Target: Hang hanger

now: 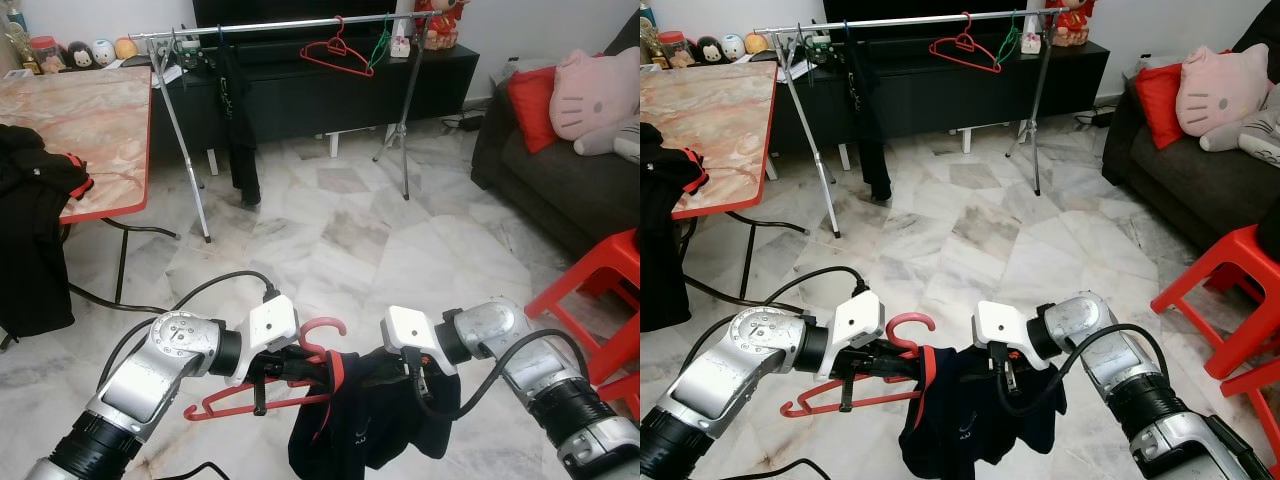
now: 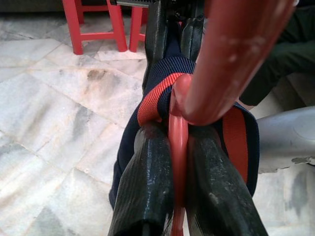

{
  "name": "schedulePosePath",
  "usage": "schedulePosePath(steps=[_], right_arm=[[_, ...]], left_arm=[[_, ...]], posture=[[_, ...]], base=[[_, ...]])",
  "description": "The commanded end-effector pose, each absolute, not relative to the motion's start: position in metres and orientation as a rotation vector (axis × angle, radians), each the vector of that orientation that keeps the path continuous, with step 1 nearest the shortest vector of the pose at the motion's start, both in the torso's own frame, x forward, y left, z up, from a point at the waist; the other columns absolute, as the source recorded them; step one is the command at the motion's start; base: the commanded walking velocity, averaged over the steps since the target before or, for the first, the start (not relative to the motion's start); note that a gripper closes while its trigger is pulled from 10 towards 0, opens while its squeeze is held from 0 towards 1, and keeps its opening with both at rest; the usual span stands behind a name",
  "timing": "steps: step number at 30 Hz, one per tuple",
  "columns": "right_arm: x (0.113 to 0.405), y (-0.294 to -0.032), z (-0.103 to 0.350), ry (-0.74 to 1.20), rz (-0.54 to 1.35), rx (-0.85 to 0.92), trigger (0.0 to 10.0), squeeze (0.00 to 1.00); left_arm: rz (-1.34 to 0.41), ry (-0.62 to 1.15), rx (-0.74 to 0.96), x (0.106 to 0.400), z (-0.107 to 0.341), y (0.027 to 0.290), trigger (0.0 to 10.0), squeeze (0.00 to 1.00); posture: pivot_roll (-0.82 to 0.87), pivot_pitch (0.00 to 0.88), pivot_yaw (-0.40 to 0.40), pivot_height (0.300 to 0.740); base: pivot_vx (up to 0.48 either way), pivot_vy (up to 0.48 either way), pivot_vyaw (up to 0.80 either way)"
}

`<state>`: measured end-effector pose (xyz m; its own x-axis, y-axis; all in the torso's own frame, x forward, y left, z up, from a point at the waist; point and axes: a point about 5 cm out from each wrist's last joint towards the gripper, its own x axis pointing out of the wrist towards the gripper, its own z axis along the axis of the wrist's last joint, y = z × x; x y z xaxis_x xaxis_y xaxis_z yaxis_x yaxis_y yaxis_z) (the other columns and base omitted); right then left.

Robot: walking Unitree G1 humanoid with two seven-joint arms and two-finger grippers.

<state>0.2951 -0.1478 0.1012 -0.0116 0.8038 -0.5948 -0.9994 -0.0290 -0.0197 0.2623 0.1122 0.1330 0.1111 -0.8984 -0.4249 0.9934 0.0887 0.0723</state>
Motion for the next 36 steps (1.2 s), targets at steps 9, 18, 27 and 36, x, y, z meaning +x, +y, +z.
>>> schedulePosePath(steps=[9,18,27,36], right_arm=[[0.2931,-0.1421,0.101,0.459,1.553,-0.518,0.0,0.0],[0.2917,-0.1412,0.0994,0.459,1.557,-0.516,0.0,0.0],[0.291,-0.141,0.0981,0.463,1.557,-0.519,0.0,0.0],[0.2896,-0.1412,0.0959,0.474,1.563,-0.533,0.0,0.0]], left_arm=[[-1.476,0.245,0.408,0.2638,0.1413,0.1065,10.0,0.0],[-1.479,0.246,0.427,0.2647,0.1408,0.1071,10.0,0.0],[-1.493,0.264,0.426,0.2643,0.1395,0.108,10.0,1.0],[-1.512,0.283,0.453,0.2647,0.1392,0.1123,10.0,1.0]], posture=[[0.03,0.0,-0.041,0.74],[0.03,0.0,-0.038,0.74],[0.03,0.0,-0.037,0.74],[0.03,0.0,-0.038,0.74]], base=[[0.0,0.0,0.0],[0.0,0.0,0.0],[0.0,0.0,0.0],[0.0,0.0,0.0]])
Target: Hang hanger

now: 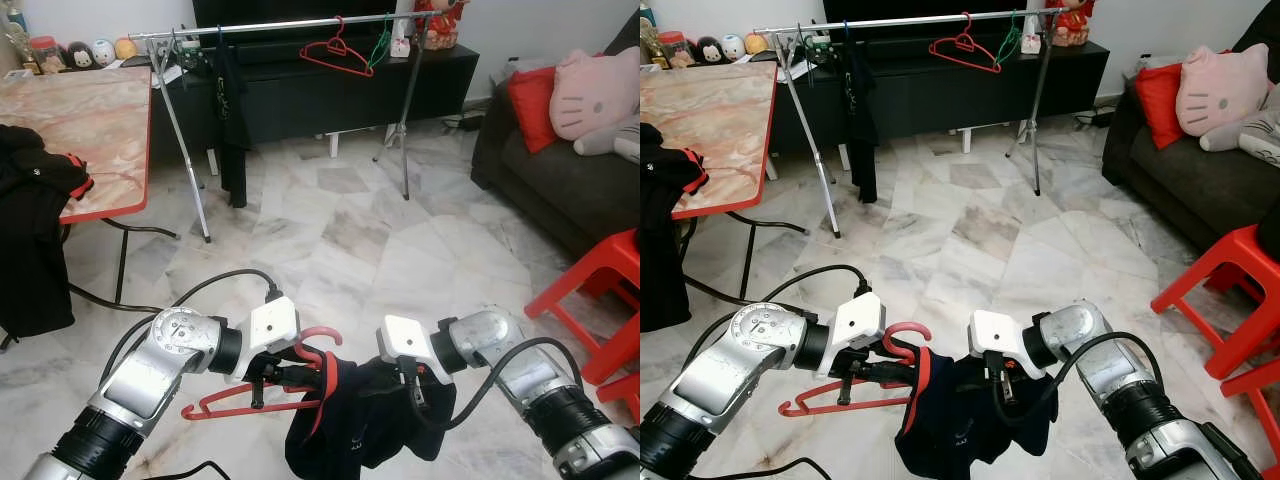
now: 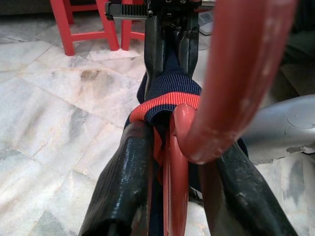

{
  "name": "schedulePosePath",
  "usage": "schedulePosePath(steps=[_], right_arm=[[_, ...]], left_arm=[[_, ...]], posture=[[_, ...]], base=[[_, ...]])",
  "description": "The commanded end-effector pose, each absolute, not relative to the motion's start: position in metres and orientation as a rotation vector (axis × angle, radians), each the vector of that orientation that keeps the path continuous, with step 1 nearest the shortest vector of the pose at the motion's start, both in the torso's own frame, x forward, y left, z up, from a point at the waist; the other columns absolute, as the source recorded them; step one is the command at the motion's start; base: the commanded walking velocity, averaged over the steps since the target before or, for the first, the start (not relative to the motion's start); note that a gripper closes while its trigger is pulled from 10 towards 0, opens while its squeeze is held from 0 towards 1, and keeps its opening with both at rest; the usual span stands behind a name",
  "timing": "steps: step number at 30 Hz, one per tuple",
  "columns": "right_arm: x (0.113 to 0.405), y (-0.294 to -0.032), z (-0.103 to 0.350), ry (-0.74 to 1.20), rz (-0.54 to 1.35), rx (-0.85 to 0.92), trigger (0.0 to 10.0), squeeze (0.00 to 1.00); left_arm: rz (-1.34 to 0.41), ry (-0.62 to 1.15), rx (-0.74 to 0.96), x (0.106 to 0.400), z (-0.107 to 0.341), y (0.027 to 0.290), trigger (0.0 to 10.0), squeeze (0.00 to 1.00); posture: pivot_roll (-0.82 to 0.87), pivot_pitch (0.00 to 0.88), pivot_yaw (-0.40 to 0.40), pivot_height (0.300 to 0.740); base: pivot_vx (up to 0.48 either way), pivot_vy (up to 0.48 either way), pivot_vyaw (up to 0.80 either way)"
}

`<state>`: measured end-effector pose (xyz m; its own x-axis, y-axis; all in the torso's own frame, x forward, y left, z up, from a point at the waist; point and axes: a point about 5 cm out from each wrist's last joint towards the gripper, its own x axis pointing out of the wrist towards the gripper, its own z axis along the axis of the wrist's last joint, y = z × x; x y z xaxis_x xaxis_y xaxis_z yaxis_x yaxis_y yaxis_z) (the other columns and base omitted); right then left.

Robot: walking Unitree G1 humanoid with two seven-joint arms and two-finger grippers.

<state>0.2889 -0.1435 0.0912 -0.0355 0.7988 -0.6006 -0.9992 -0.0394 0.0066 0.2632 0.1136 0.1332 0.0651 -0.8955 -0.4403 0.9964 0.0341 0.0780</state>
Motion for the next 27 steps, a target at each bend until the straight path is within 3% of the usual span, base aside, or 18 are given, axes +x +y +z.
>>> schedulePosePath(steps=[1,11,17,21,27], right_arm=[[0.289,-0.141,0.096,0.476,1.565,-0.534,0.0,0.0],[0.29,-0.143,0.094,0.49,1.552,-0.555,0.0,0.0],[0.303,-0.151,0.094,0.48,1.427,-0.596,0.0,0.0],[0.308,-0.154,0.096,0.471,1.375,-0.606,0.0,0.0],[0.326,-0.163,0.099,0.446,1.184,-0.647,0.0,0.0]], left_arm=[[-1.514,0.284,0.457,0.265,0.139,0.113,10.0,1.0],[-1.469,0.331,0.503,0.269,0.14,0.135,10.0,1.0],[-1.237,0.371,0.481,0.274,0.139,0.177,10.0,1.0],[-1.151,0.364,0.465,0.276,0.14,0.187,10.0,1.0],[-0.87,0.301,0.422,0.286,0.134,0.205,10.0,1.0]], posture=[[0.03,0.0,-0.038,0.74],[0.04,0.0,-0.037,0.74],[0.04,0.0,-0.041,0.74],[0.05,0.0,-0.041,0.74],[0.05,0.0,-0.047,0.74]], base=[[0.0,0.0,0.0],[0.0,0.0,0.0],[0.0,0.0,0.0],[0.0,0.0,0.0],[0.0,0.0,0.0]])
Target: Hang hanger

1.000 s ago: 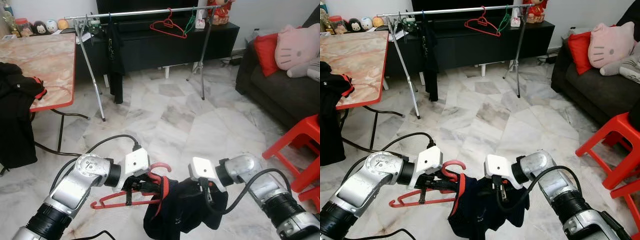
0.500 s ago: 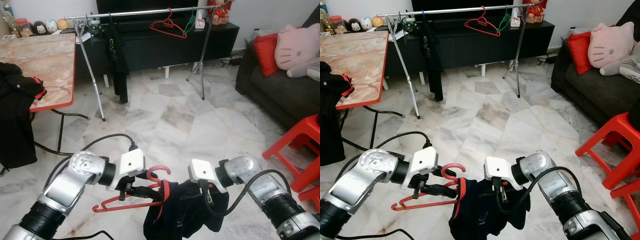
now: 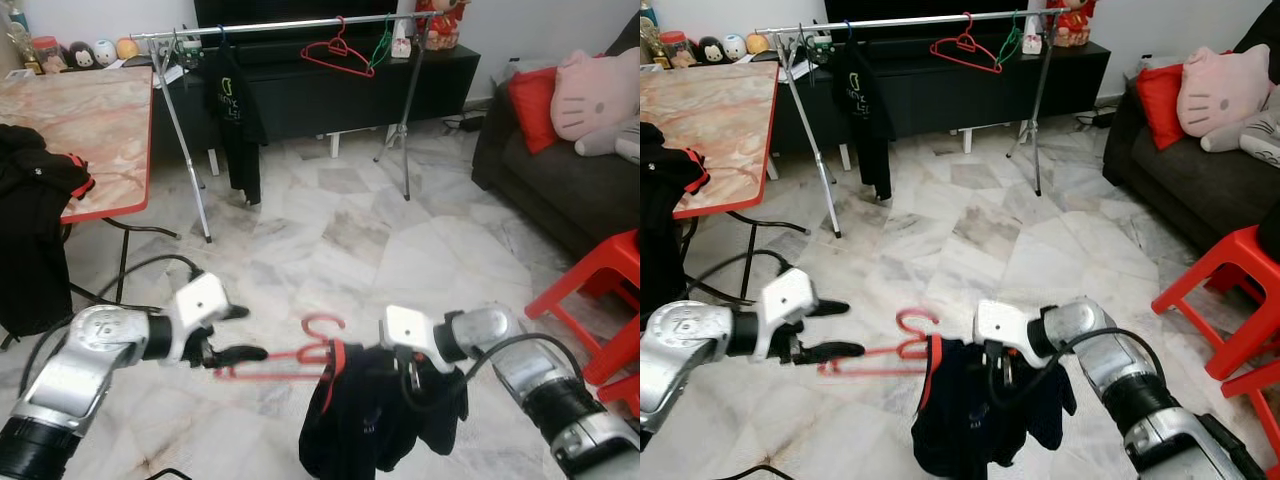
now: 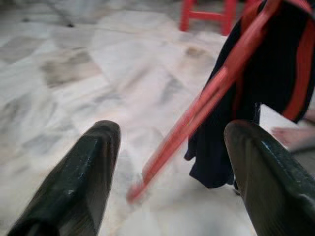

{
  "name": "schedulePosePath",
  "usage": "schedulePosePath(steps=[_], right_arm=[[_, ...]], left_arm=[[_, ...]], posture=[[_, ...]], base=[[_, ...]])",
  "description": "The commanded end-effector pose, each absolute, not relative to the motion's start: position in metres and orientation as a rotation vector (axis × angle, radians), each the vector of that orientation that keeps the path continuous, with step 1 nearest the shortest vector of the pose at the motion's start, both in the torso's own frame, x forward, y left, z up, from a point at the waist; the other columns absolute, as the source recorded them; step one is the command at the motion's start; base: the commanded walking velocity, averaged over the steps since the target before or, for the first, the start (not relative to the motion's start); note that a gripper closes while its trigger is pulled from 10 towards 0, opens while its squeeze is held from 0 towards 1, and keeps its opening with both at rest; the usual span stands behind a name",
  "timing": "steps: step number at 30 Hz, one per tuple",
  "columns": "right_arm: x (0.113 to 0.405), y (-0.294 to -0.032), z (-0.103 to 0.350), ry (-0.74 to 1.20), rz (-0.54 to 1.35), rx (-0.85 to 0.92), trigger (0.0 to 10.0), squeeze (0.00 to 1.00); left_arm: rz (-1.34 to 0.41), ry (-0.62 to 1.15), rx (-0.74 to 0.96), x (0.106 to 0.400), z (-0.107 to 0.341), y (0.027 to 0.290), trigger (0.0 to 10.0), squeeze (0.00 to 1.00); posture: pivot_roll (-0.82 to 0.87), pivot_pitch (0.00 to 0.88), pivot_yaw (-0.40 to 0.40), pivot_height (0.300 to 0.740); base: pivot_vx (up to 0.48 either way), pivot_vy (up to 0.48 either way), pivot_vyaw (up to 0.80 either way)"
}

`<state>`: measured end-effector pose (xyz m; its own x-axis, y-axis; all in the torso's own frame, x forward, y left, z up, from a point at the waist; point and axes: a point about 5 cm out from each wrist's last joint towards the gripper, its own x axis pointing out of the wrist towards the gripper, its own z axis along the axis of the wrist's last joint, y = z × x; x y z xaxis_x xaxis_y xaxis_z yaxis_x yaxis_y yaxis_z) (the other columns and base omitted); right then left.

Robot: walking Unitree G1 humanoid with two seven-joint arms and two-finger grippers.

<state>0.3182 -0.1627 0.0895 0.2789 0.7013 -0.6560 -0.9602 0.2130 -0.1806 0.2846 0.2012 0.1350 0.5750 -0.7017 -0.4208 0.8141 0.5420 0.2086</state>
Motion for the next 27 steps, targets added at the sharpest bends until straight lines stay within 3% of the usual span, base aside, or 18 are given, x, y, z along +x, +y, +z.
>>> schedulePosePath(steps=[1,2,3,6,7,8,12,17,19,20,21,22,23,27], right_arm=[[0.328,-0.165,0.099,0.445,1.152,-0.658,0.0,0.0],[0.331,-0.166,0.1,0.444,1.123,-0.669,0.0,0.0],[0.334,-0.168,0.101,0.441,1.09,-0.693,0.0,0.0],[0.343,-0.17,0.107,0.413,1.004,-0.76,0.0,0.0],[0.36,-0.177,0.12,0.362,0.82,-0.93,0.0,0.0],[0.369,-0.183,0.128,0.341,0.713,-0.984,0.0,0.0],[0.379,-0.195,0.139,0.32,0.544,-0.99,0.0,0.0],[0.381,-0.248,0.139,0.383,0.039,-0.839,0.0,0.0],[0.381,-0.248,0.139,0.383,0.039,-0.839,0.0,0.0],[0.374,-0.256,0.128,0.419,-0.032,-0.775,0.0,0.0],[0.352,-0.263,0.087,0.557,-0.089,-0.653,0.0,0.0],[0.352,-0.263,0.087,0.557,-0.089,-0.653,0.0,0.0],[0.322,-0.254,0.039,0.727,-0.03,-0.561,0.0,0.0],[0.264,-0.216,-0.029,0.995,0.151,-0.353,0.0,0.0]], left_arm=[[-0.794,0.287,0.415,0.29,0.131,0.208,10.0,1.0],[-0.72,0.277,0.398,0.294,0.128,0.21,10.0,0.35],[-0.621,0.27,0.376,0.299,0.124,0.215,10.0,0.0],[-0.451,0.278,0.326,0.306,0.116,0.224,10.0,0.0],[-0.342,0.287,0.274,0.31,0.107,0.228,10.0,0.0],[-0.306,0.294,0.253,0.311,0.103,0.228,10.0,0.0],[-0.266,0.298,0.228,0.312,0.097,0.226,10.0,0.0],[-0.135,0.311,0.167,0.316,0.08,0.225,10.0,0.0],[-0.135,0.311,0.167,0.316,0.08,0.225,10.0,0.0],[-0.108,0.323,0.153,0.317,0.075,0.224,10.0,0.0],[-0.06,0.351,0.123,0.316,0.065,0.223,10.0,0.0],[-0.06,0.351,0.123,0.316,0.065,0.223,10.0,0.0],[-0.061,0.374,0.116,0.313,0.057,0.218,10.0,0.0],[-0.106,0.396,0.116,0.308,0.048,0.21,10.0,0.0]], posture=[[0.05,0.0,-0.05,0.74],[0.05,0.0,-0.052,0.74],[0.05,0.0,-0.052,0.74],[0.05,0.0,-0.052,0.74],[0.03,0.0,-0.053,0.74],[0.03,0.0,-0.053,0.74],[0.01,0.0,-0.057,0.74],[-0.02,0.0,-0.051,0.74],[-0.02,0.0,-0.051,0.74],[-0.02,0.0,-0.046,0.74],[-0.02,0.0,-0.045,0.74],[-0.02,0.0,-0.045,0.74],[-0.01,0.0,-0.042,0.74],[-0.01,0.0,-0.04,0.74]], base=[[0.0,0.0,0.0],[0.0,0.0,0.0],[0.0,0.0,0.0],[0.0,0.0,0.0],[0.0,0.0,0.0],[0.0,0.0,0.0],[0.0,0.0,0.0],[0.0,0.0,0.0],[0.0,0.0,0.0],[0.0,0.0,0.0],[0.0,0.0,0.0],[0.0,0.0,0.0],[0.0,0.0,0.0],[0.0,0.0,0.0]])
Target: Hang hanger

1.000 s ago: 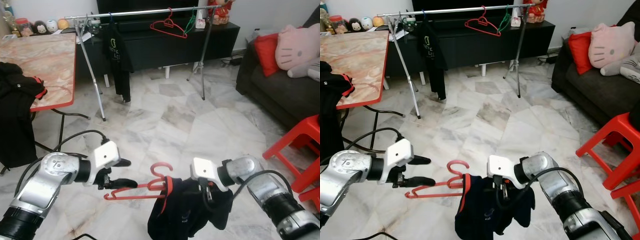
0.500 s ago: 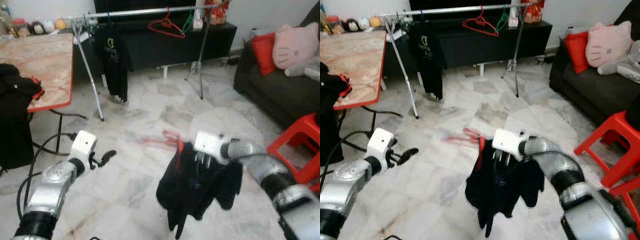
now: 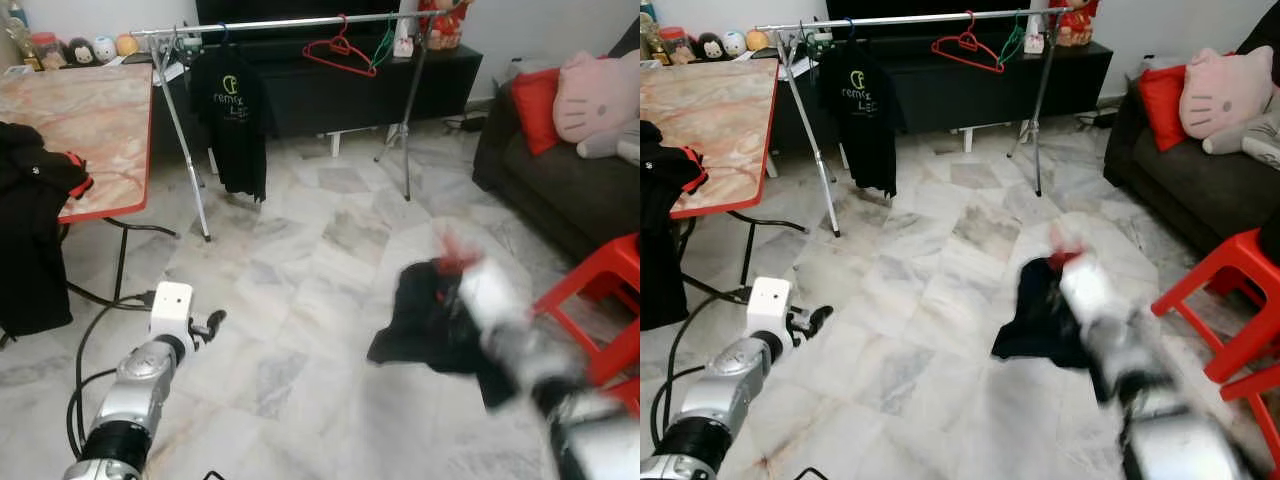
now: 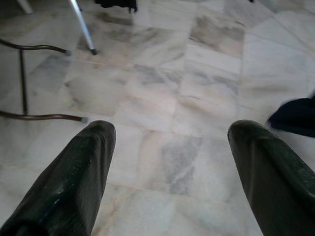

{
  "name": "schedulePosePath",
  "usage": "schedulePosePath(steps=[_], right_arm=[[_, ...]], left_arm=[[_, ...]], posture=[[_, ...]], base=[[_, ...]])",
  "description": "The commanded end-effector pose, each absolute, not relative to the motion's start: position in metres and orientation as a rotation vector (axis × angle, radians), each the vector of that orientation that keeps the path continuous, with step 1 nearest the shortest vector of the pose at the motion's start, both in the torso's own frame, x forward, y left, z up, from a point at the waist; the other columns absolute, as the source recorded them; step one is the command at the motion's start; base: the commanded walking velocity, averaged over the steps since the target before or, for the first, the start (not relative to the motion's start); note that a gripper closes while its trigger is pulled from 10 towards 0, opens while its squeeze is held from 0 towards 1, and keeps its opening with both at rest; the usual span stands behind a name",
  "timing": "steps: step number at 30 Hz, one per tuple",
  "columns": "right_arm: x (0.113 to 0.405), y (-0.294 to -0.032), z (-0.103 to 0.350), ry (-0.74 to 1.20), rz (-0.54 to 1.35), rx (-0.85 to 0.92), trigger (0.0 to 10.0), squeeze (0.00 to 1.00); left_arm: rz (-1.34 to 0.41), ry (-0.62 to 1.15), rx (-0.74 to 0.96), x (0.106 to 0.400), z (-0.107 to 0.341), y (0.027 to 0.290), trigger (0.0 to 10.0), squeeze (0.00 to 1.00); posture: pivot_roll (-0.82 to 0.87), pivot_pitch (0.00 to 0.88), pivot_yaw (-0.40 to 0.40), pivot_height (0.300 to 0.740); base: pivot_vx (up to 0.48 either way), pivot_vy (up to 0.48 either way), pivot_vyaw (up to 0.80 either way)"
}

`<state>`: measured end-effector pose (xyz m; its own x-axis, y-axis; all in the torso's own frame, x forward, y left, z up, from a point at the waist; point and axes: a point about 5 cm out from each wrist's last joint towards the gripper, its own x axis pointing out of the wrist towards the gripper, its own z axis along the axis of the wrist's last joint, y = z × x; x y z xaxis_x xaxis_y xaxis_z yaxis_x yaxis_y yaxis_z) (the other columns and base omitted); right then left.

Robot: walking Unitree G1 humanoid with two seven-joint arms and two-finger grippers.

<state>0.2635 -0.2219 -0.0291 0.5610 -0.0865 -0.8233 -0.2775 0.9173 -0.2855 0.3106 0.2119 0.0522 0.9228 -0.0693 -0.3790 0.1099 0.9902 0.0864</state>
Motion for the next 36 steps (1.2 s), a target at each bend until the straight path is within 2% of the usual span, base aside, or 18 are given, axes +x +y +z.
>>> schedulePosePath(steps=[1,3,5,8,10,11,12,14,15,18,23,24,25,26,27,29,31,36], right_arm=[[0.254,-0.209,-0.039,1.047,0.186,-0.329,0.0,0.0],[0.237,-0.201,-0.051,1.127,0.279,-0.374,0.0,0.0],[0.228,-0.199,-0.057,1.179,0.374,-0.538,0.0,0.0],[0.239,-0.211,-0.049,1.113,0.277,-0.662,0.0,0.0],[0.25,-0.216,-0.041,1.044,0.2,-0.67,0.0,0.0],[0.27,-0.222,-0.025,0.934,0.053,-0.547,0.0,0.0],[0.27,-0.222,-0.025,0.934,0.053,-0.547,0.0,0.0],[0.289,-0.23,-0.006,0.818,-0.069,-0.468,0.0,0.0],[0.293,-0.238,0.001,0.786,-0.121,-0.491,0.0,0.0],[0.3,-0.257,0.016,0.706,-0.242,-0.539,0.0,0.0],[0.299,-0.265,0.02,0.669,-0.293,-0.553,0.0,0.0],[0.291,-0.258,0.008,0.731,-0.216,-0.522,0.0,0.0],[0.277,-0.243,-0.012,0.849,-0.042,-0.54,0.0,0.0],[0.277,-0.243,-0.012,0.849,-0.042,-0.54,0.0,0.0],[0.259,-0.23,-0.031,0.971,0.141,-0.59,0.0,0.0],[0.242,-0.218,-0.046,1.065,0.293,-0.6,0.0,0.0],[0.226,-0.213,-0.057,1.143,0.455,-0.704,0.0,0.0],[0.227,-0.219,-0.054,1.155,0.428,-0.725,0.0,0.0]], left_arm=[[-0.11,0.397,0.116,0.307,0.047,0.209,10.0,0.0],[-0.116,0.4,0.122,0.306,0.045,0.209,10.0,0.0],[-0.13,0.404,0.123,0.306,0.043,0.208,10.0,0.0],[-0.143,0.4,0.131,0.307,0.042,0.207,10.0,0.0],[-0.144,0.4,0.134,0.307,0.042,0.207,10.0,0.0],[-0.14,0.399,0.137,0.307,0.042,0.208,10.0,0.0],[-0.14,0.399,0.137,0.307,0.042,0.208,10.0,0.0],[-0.134,0.396,0.138,0.308,0.042,0.209,10.0,0.0],[-0.132,0.395,0.139,0.308,0.042,0.209,10.0,0.0],[-0.126,0.393,0.14,0.308,0.041,0.209,10.0,0.0],[-0.128,0.396,0.15,0.308,0.039,0.21,10.0,0.0],[-0.128,0.396,0.152,0.308,0.039,0.21,10.0,0.0],[-0.129,0.397,0.153,0.308,0.039,0.21,10.0,0.0],[-0.129,0.397,0.153,0.308,0.039,0.21,10.0,0.0],[-0.131,0.398,0.153,0.308,0.039,0.209,10.0,0.0],[-0.134,0.397,0.158,0.309,0.039,0.208,10.0,0.0],[-0.137,0.397,0.163,0.309,0.039,0.209,10.0,0.0],[-0.135,0.402,0.179,0.309,0.039,0.212,10.0,0.0]], posture=[[-0.01,0.0,-0.039,0.74],[0.0,0.0,-0.037,0.74],[0.0,0.0,-0.033,0.74],[0.0,0.0,-0.029,0.74],[0.0,0.0,-0.029,0.74],[0.0,0.002,-0.026,0.74],[0.0,0.002,-0.026,0.74],[0.0,0.0,-0.027,0.74],[0.0,0.0,-0.027,0.74],[0.0,0.0,-0.027,0.74],[0.0,0.0,-0.027,0.74],[0.0,0.0,-0.027,0.74],[-0.01,0.0,-0.024,0.74],[-0.01,0.0,-0.024,0.74],[-0.01,0.0,-0.024,0.74],[0.0,0.0,-0.024,0.74],[0.0,0.0,-0.023,0.74],[0.0,0.0,-0.02,0.74]], base=[[0.0,0.0,0.0],[0.0,0.0,0.0],[0.0,0.0,0.0],[0.0,0.0,0.0],[0.0,0.0,0.0],[0.0,0.0,0.0],[0.0,0.0,0.0],[0.0,0.0,0.0],[0.0,0.0,0.0],[0.0,0.0,0.0],[0.0,0.0,0.0],[0.0,0.0,0.0],[0.0,0.0,0.0],[0.0,0.0,0.0],[0.0,0.0,0.0],[0.0,0.0,0.0],[0.0,0.0,0.0],[0.0,0.0,0.0]])
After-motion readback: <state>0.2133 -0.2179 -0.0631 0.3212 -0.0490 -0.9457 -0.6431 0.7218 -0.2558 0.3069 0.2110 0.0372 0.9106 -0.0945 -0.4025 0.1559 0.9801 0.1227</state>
